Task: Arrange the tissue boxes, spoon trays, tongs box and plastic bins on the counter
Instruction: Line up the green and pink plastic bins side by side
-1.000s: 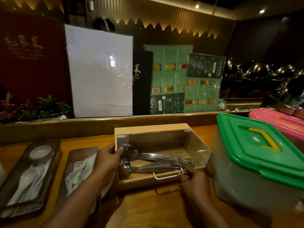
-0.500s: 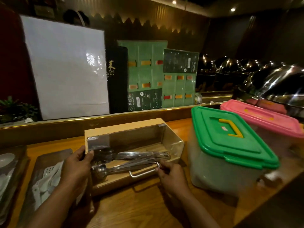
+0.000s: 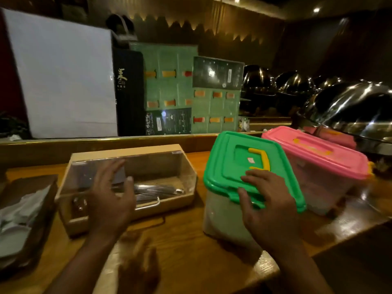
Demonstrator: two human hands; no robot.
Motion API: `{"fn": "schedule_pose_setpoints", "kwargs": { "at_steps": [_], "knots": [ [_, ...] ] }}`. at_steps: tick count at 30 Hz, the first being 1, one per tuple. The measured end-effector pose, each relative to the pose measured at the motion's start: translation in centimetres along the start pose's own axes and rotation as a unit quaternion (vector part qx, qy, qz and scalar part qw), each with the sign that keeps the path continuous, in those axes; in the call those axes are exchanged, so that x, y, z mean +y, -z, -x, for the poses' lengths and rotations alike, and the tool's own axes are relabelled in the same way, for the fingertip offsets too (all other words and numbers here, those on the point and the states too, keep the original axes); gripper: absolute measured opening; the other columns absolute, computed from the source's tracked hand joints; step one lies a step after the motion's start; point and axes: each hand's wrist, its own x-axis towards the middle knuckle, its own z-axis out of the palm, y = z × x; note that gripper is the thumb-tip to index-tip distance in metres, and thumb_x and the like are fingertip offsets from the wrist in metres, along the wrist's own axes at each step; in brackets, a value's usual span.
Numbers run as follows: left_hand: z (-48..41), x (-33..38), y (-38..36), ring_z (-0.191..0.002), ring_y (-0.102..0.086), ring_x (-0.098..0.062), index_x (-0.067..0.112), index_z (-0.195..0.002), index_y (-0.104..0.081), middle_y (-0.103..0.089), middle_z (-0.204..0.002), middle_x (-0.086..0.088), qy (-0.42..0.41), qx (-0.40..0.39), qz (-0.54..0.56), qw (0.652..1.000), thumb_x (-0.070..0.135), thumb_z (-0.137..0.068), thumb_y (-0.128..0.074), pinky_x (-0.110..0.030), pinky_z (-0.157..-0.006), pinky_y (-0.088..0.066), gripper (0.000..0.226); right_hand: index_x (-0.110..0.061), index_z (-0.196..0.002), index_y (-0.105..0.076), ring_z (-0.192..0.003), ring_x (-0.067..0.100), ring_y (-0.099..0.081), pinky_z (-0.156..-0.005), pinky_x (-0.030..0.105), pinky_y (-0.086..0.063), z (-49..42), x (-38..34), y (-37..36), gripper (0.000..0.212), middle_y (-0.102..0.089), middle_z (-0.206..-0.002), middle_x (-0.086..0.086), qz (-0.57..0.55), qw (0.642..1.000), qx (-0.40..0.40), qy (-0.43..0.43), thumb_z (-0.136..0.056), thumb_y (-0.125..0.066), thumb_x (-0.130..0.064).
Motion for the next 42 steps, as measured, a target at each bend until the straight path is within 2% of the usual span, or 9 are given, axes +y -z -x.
{"fn": "schedule_pose_setpoints", "kwargs": {
  "at_steps": [3, 6, 11, 18, 29, 33, 36, 39, 42],
  "knots": [
    [3.0, 5.0, -5.7, -0.121, -0.054, -0.001, 0.029, -0.139, -0.055, -0.055, -0.14, 0.009, -0.017, -0.112, 0.075, 0.991, 0.034, -0.091, -0.069, -0.032, -0.099, -0.049, 0.05, -0.015, -0.111, -0.07, -0.117, 0.032, -0.054, -0.095, 0.053, -0.047, 1.3, 6.5, 1.9, 0.043, -0.055, -0.127, 0.01, 0.044, 0.995, 0.02, -0.085, -0.081, -0.069, -0.046],
    [5.7, 8.1, -10.7, -0.121, -0.051, 0.006, 0.057, -0.136, -0.045, -0.048, -0.135, 0.032, 0.054, -0.249, 0.151, 0.955, 0.068, -0.075, -0.072, -0.04, -0.098, -0.052, 0.068, -0.021, -0.123, -0.066, -0.13, 0.028, -0.047, -0.104, 0.049, -0.045, 1.9, 9.9, 2.5, 0.066, -0.046, -0.14, 0.009, -0.042, 0.988, -0.012, -0.148, -0.077, -0.065, -0.069],
    [7.6, 9.0, -14.1, -0.123, -0.059, -0.013, 0.048, -0.132, -0.052, -0.055, -0.136, 0.011, 0.09, -0.197, 0.185, 0.959, 0.075, -0.06, -0.078, -0.047, -0.095, -0.056, 0.081, -0.021, -0.136, -0.056, -0.146, 0.021, -0.03, -0.115, 0.016, -0.022, 1.2, 12.0, 2.1, 0.079, -0.033, -0.158, 0.012, -0.106, 0.985, -0.071, -0.117, -0.079, -0.054, -0.076],
    [8.0, 10.1, -16.8, -0.109, -0.065, -0.016, 0.037, -0.111, -0.059, -0.061, -0.123, 0.007, 0.079, -0.171, 0.154, 0.97, 0.07, -0.055, -0.083, -0.039, -0.082, -0.061, 0.069, -0.024, -0.145, -0.046, -0.147, 0.014, -0.029, -0.117, 0.046, -0.032, -3.5, 18.9, 1.3, 0.082, -0.033, -0.159, 0.001, -0.199, 0.959, -0.178, -0.09, -0.08, -0.059, -0.072],
    [4.9, 10.3, -21.2, -0.102, -0.067, -0.016, 0.034, -0.112, -0.054, -0.062, -0.117, 0.009, 0.107, -0.161, 0.097, 0.976, 0.078, -0.05, -0.079, -0.047, -0.075, -0.062, 0.08, -0.019, -0.141, -0.049, -0.132, 0.011, -0.045, -0.109, 0.043, -0.043, -8.0, 22.7, -2.5, 0.081, -0.043, -0.144, -0.008, -0.215, 0.952, -0.187, -0.111, -0.079, -0.06, -0.072],
    [4.6, 11.3, -21.2, -0.139, -0.044, -0.022, 0.037, -0.112, -0.058, -0.035, -0.157, 0.004, 0.031, -0.118, 0.002, 0.993, 0.069, -0.06, -0.081, -0.054, -0.098, -0.053, 0.066, -0.03, -0.147, -0.04, -0.138, 0.005, -0.038, -0.113, 0.04, -0.039, -8.4, 22.8, -1.2, 0.074, -0.039, -0.15, -0.014, -0.202, 0.953, -0.213, -0.076, -0.086, -0.056, -0.068],
    [4.6, 13.7, -22.1, -0.155, -0.015, -0.027, 0.023, -0.119, -0.061, -0.025, -0.165, -0.008, -0.09, -0.076, -0.065, 0.991, 0.048, -0.071, -0.08, -0.065, -0.112, -0.035, 0.057, -0.047, -0.142, -0.039, -0.13, -0.001, -0.046, -0.107, 0.03, -0.043, -9.5, 24.2, 1.6, 0.048, -0.048, -0.14, -0.025, -0.188, 0.959, -0.212, -0.017, -0.096, -0.051, -0.055],
    [5.8, 17.4, -24.5, -0.154, -0.021, -0.03, 0.013, -0.112, -0.066, -0.036, -0.159, -0.015, -0.183, -0.076, -0.015, 0.98, 0.032, -0.076, -0.074, -0.054, -0.119, -0.031, 0.042, -0.025, -0.136, -0.054, -0.126, 0.012, -0.052, -0.101, 0.042, -0.047, -11.0, 27.5, 5.4, 0.046, -0.057, -0.136, -0.004, -0.109, 0.982, -0.154, -0.006, -0.095, -0.059, -0.043],
    [7.6, 20.5, -28.5, -0.147, -0.038, -0.029, 0.009, -0.108, -0.07, -0.045, -0.152, -0.014, -0.247, -0.115, 0.02, 0.962, 0.018, -0.078, -0.077, -0.038, -0.116, -0.036, 0.032, -0.014, -0.122, -0.066, -0.118, 0.012, -0.057, -0.099, 0.029, -0.046, -13.2, 32.1, 9.4, 0.036, -0.064, -0.124, 0.001, -0.048, 0.995, -0.084, 0.013, -0.092, -0.067, -0.032]
  ]
}}
